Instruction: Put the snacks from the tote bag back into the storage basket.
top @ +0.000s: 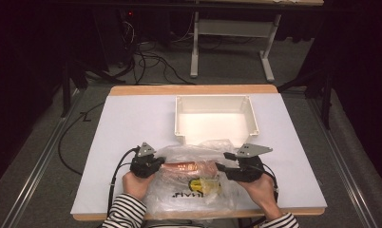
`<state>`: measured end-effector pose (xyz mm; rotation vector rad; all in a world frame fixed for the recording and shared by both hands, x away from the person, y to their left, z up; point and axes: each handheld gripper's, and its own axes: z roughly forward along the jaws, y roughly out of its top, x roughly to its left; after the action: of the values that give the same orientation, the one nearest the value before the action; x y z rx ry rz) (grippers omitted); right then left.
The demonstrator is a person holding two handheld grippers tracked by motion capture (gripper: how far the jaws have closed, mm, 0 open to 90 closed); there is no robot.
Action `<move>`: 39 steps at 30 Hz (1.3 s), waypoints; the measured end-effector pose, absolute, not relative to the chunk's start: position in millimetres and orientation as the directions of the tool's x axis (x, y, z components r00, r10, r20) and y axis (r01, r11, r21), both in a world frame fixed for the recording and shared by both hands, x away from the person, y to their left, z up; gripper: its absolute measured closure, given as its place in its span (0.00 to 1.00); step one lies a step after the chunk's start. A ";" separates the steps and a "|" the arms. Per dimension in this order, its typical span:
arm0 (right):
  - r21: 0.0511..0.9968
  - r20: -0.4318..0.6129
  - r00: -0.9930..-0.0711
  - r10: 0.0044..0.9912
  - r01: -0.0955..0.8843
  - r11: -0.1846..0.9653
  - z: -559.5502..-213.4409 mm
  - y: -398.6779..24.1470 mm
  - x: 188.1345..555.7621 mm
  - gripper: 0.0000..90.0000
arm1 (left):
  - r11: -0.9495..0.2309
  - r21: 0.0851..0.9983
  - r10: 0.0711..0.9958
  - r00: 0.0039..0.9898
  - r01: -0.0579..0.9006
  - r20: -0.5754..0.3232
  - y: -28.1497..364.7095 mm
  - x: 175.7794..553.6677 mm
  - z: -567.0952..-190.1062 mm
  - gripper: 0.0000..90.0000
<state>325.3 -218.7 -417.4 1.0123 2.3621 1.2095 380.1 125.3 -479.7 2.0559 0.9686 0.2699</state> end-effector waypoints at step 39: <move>0.758 0.039 -0.717 0.696 0.475 0.447 -433.2 -215.7 332.4 1.00 | -0.356 0.768 0.715 0.685 0.532 -0.144 127.7 379.4 -478.6 1.00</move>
<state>332.4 -215.7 -433.2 1.0087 2.4230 1.1359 379.4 127.7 -478.6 2.0461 0.9574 0.2719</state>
